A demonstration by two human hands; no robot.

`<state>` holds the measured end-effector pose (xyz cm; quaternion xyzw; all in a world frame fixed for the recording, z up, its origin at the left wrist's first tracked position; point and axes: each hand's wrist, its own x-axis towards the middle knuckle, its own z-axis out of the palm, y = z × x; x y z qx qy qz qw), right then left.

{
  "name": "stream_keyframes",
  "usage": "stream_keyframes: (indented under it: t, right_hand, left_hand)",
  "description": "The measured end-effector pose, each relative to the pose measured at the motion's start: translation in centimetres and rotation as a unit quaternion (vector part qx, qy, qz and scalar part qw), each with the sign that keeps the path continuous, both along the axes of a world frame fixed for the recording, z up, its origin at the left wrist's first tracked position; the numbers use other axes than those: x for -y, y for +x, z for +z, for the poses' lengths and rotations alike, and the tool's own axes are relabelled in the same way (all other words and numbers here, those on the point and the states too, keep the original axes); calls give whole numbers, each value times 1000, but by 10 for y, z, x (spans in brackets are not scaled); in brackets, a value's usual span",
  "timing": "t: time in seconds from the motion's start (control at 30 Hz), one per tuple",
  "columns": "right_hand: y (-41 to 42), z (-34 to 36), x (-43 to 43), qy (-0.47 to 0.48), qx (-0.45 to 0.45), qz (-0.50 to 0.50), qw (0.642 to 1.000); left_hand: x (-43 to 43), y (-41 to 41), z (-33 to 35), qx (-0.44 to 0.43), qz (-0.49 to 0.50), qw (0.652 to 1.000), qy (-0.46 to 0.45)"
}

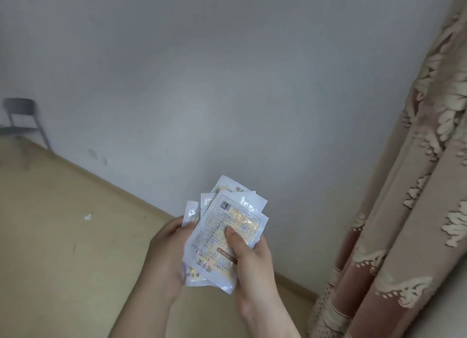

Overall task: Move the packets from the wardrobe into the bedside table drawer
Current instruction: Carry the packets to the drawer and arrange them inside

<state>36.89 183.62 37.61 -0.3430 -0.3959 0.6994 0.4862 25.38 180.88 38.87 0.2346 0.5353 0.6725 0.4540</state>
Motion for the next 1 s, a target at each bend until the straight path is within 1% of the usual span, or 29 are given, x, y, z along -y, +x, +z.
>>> stream_keyframes:
  t: [0.17, 0.3, 0.4, 0.57, 0.7, 0.77, 0.9, 1.0]
  right_hand:
    - [-67, -7, -91, -6, 8, 13, 1000]
    - [-141, 3, -163, -6, 32, 46, 998]
    - [-200, 9, -207, -16, 24, 82, 996]
    - [-299, -13, -263, -66, 27, 152, 986]
    - [-383, -33, -311, -70, 40, 219, 973]
    - [-422, -37, -341, -75, 45, 241, 967]
    - [-504, -35, -416, -61, 44, 273, 959]
    - [-571, -29, -461, -42, 50, 322, 944]
  left_hand:
    - [-87, -65, -12, 15, 61, 998, 30]
    - [-150, -142, -5, 35, 129, 991, 25]
    - [-186, -201, -1, 26, 177, 983, 33]
    - [-224, -291, -20, 15, 273, 962, -3]
    - [-257, -366, -40, 30, 345, 938, -14]
    - [-283, -404, -46, 30, 363, 931, -18]
    - [-350, -478, -40, 50, 363, 930, -13]
    - [-386, -537, -32, 60, 393, 918, -3]
